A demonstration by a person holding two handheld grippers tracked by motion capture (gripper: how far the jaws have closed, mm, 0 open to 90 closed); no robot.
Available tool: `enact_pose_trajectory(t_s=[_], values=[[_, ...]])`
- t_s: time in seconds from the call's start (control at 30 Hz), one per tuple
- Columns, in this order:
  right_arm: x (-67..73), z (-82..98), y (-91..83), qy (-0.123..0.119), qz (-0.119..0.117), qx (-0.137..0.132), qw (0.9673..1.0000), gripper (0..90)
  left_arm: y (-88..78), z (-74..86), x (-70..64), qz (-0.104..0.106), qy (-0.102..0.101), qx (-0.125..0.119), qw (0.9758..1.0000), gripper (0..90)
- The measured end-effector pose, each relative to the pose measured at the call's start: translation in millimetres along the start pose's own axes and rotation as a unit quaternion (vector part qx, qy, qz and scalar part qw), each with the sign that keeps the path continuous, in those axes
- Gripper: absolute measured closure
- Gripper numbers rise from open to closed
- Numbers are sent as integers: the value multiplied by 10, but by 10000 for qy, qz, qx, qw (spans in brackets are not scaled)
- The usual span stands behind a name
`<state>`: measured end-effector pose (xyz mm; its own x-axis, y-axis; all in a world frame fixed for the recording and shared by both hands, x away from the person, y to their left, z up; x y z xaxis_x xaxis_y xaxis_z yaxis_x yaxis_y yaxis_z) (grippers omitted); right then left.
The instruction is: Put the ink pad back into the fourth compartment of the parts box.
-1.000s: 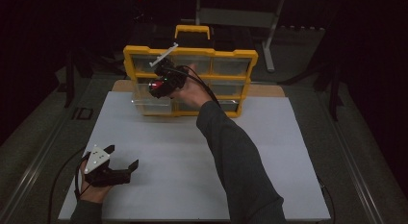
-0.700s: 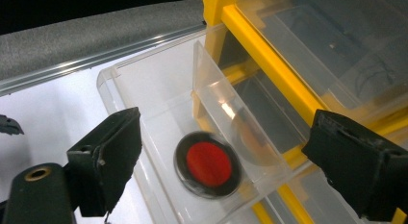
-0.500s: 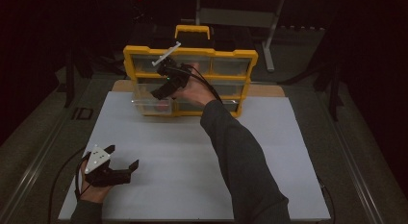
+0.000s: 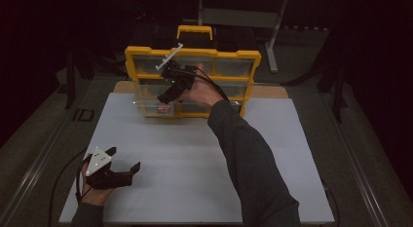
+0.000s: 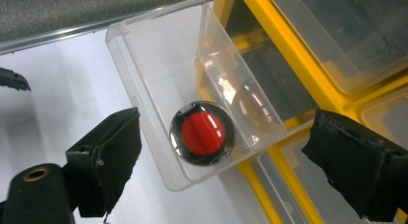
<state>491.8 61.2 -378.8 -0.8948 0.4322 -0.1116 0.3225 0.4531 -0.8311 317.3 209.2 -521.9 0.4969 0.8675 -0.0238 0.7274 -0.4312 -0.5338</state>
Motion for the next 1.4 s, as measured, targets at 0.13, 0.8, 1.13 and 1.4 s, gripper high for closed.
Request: enact_pose_trajectory(t_s=[0.13, 0.8, 1.13, 1.4], values=[[17, 37, -19, -68, -42, 95, 9999, 111, 5, 3, -4, 1, 13, 14, 10000, 0], [-20, 237, -39, -141, -78, 355, 9992, 125, 3, 4, -3, -5, 12, 12, 10000, 0], [-30, 353, -44, -94, -72, 421, 9990, 103, 3, 4, -3, -3, 14, 13, 10000, 0], [20, 427, 5, -111, -169, 423, 9989, 104, 5, 5, -1, -4, 17, 14, 10000, 0]])
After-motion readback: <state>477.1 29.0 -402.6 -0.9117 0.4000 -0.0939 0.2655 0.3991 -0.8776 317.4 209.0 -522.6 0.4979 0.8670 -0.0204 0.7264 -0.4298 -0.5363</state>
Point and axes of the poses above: each handheld gripper's, and its own axes: y roughly forward along the jaws, z roughly out of its underside, x roughly to its left, the point moved 9 cm from there along y, roughly forward along the jaws, and after that the axes turned 6 degrees about x, right-handed, at the moved point
